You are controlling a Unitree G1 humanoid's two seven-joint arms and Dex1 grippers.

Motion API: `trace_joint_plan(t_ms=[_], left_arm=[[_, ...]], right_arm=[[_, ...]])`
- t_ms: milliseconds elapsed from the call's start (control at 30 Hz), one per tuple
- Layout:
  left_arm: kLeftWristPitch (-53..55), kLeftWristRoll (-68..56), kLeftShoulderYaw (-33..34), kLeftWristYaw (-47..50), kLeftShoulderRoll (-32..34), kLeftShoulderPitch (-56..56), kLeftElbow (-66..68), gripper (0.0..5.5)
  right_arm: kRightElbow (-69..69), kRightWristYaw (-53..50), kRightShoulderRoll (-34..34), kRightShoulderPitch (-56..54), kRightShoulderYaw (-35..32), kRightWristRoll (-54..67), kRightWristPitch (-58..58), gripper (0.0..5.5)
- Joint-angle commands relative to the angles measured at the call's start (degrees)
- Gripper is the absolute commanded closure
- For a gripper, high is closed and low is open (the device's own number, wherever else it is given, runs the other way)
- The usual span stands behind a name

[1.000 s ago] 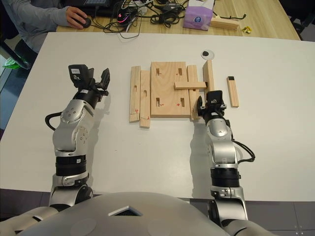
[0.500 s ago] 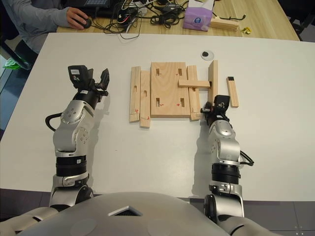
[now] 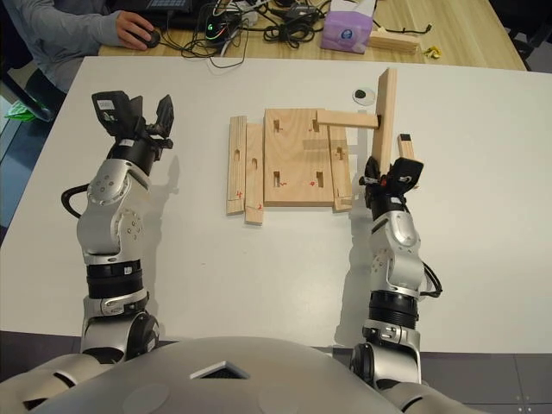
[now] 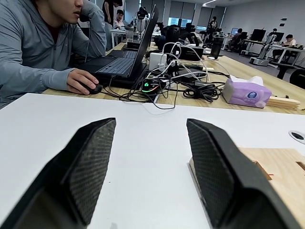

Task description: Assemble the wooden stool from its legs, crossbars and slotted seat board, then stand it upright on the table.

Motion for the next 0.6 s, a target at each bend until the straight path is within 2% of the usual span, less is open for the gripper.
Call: trace_joint_plan(t_ms=[33, 167, 267, 467, 600], left_arm=[[0.7, -8.8, 3.8, -9.0, 3.1, -5.9, 3.0, 2.75], [5.3, -23.4, 10.5, -21.2, 5.5, -17.2, 14.6, 2.75], [10.0, -32.4, 13.4, -26.0, 5.5, -23.1, 19.0, 2.75], [21.9, -43.5, 10.4, -35.1, 5.6, -22.6, 16.3, 2.75], [26.1, -47.2, 8.6, -36.3, 4.8, -21.8, 12.6, 2.75]], right_arm=[[-9.6, 14.7, -4.4, -3.2, -0.3, 12.9, 1.8, 4.48], [-12.2, 25.8, -12.2, -7.3, -1.6, 26.5, 13.1, 4.49], [-11.6, 31.5, -15.6, -9.2, -1.3, 33.9, 20.4, 4.49], [-11.5, 37.8, -16.2, -10.9, 2.6, 37.5, 25.5, 4.49], [-12.6, 39.0, -15.3, -11.4, 4.1, 38.3, 26.2, 4.49]])
